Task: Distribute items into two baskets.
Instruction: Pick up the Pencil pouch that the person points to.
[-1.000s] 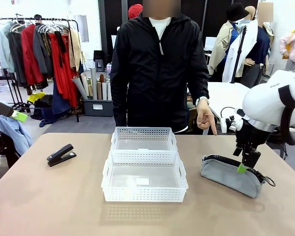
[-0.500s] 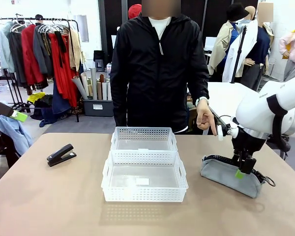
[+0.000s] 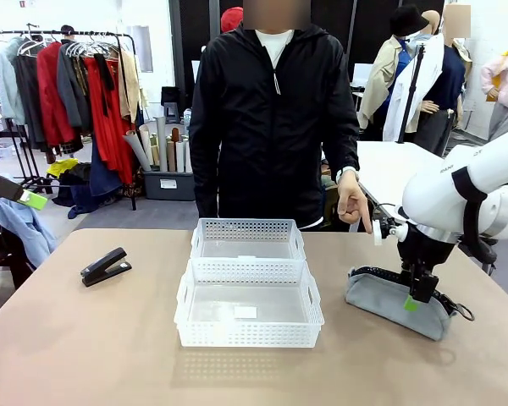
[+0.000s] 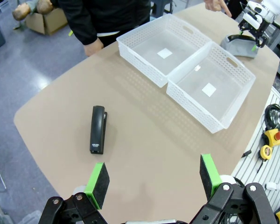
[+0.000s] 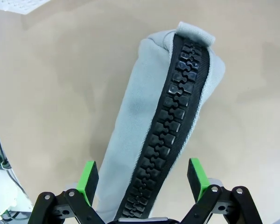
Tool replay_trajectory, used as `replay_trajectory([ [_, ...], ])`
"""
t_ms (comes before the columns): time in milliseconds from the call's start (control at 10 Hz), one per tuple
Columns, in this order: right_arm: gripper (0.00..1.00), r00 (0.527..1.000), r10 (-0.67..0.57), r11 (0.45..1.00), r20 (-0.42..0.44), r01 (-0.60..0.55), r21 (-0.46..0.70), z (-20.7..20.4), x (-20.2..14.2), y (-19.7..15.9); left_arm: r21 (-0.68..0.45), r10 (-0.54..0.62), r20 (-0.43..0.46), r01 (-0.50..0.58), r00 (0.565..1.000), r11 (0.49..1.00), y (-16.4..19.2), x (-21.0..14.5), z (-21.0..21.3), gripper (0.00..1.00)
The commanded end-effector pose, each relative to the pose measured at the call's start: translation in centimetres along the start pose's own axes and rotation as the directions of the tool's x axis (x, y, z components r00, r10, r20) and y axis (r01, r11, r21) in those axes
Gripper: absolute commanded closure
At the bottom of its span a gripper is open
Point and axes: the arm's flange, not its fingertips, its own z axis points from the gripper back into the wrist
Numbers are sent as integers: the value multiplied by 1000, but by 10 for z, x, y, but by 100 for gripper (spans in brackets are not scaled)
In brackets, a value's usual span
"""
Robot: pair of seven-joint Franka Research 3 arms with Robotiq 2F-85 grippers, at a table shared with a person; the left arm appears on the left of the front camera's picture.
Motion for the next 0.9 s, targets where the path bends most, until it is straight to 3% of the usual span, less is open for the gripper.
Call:
replay_trajectory([
  [0, 0, 999, -43, 999, -22, 43, 16, 3, 6, -7, -11, 3, 14, -3, 1000, 1000, 0, 0, 0, 0],
  [100, 14, 999, -44, 999, -24, 45, 16, 2, 5, -7, -11, 3, 14, -3, 1000, 1000, 0, 0, 0, 0],
  [500, 94, 999, -42, 999, -26, 43, 29, 2, 5, -7, -11, 3, 14, -3, 1000, 1000, 0, 0, 0, 0],
  [600, 100, 999, -43, 999, -30, 44, 30, 3, 5, -7, -11, 3, 14, -3, 1000, 1000, 0, 0, 0, 0],
  [800, 100, 998, -50, 998, -37, 51, 29, 3, 5, -8, -11, 3, 14, -3, 1000, 1000, 0, 0, 0, 0],
])
